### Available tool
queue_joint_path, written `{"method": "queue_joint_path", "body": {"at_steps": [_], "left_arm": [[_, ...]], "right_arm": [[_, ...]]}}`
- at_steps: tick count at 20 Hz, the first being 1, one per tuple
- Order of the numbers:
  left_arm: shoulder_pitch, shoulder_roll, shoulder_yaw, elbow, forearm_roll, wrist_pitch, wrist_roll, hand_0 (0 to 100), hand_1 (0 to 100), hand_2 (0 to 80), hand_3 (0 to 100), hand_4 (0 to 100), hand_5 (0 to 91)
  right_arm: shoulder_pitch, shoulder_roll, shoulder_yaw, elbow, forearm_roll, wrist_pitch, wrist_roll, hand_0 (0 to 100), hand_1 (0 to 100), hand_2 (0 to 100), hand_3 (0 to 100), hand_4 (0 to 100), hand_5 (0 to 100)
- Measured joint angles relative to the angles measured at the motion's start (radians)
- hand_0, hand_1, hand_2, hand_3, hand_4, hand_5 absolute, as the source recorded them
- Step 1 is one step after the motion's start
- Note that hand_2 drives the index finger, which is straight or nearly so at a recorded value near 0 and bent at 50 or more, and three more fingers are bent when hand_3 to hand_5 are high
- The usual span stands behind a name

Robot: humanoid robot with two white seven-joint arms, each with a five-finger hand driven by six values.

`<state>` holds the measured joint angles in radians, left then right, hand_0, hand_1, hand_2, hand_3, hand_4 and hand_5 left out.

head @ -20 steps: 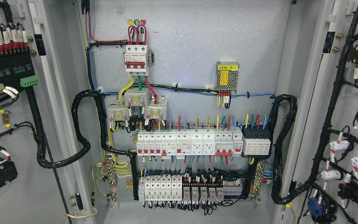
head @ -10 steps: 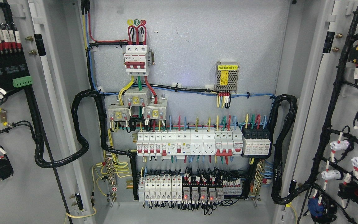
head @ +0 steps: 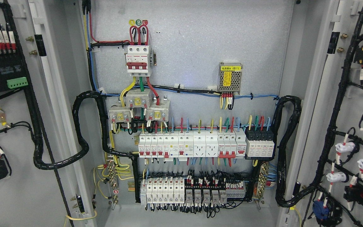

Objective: Open door with both hands

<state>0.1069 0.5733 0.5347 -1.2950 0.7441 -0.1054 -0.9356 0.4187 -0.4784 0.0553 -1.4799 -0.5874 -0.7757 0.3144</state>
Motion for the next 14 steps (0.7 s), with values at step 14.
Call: {"method": "queue_joint_path", "body": {"at_steps": [14], "left_arm": [[-0.038,0.036,-0.002,0.059,-0.001,0.024,0.000,30,0,2.7,3,4,0.0]], "right_arm": [[-0.012,0.002,0.001,0.011,0.000,-0.002,0.001,22,0,0,0,0,0]]}}
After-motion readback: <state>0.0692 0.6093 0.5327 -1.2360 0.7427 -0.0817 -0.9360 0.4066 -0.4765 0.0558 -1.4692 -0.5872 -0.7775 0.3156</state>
